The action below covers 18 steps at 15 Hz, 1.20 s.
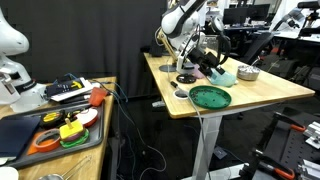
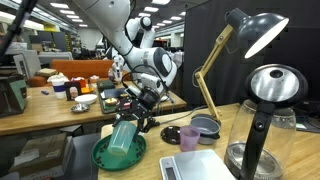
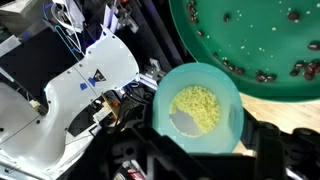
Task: Pour the contents in the blue cup onto the green plate
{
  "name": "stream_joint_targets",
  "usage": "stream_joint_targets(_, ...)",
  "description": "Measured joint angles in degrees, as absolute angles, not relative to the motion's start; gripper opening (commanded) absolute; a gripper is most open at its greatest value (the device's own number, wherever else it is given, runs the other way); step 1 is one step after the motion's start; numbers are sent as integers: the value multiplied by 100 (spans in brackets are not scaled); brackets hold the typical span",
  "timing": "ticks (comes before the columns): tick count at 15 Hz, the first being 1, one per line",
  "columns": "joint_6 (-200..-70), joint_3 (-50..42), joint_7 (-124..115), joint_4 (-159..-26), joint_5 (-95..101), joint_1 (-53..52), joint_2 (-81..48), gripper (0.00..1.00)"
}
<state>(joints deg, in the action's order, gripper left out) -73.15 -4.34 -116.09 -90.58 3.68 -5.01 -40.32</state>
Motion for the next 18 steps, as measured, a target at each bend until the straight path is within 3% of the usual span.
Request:
stream_joint_targets(10,-7144,-475,-12391,-9028,-259,-515,-4137,52)
stream_joint_targets(11,-7136,-490,-12464,-9028,-337,-510,-4137,77)
stream_joint_targets(18,-7135,-525,-12475,-9027,-418,-466,-4137,77)
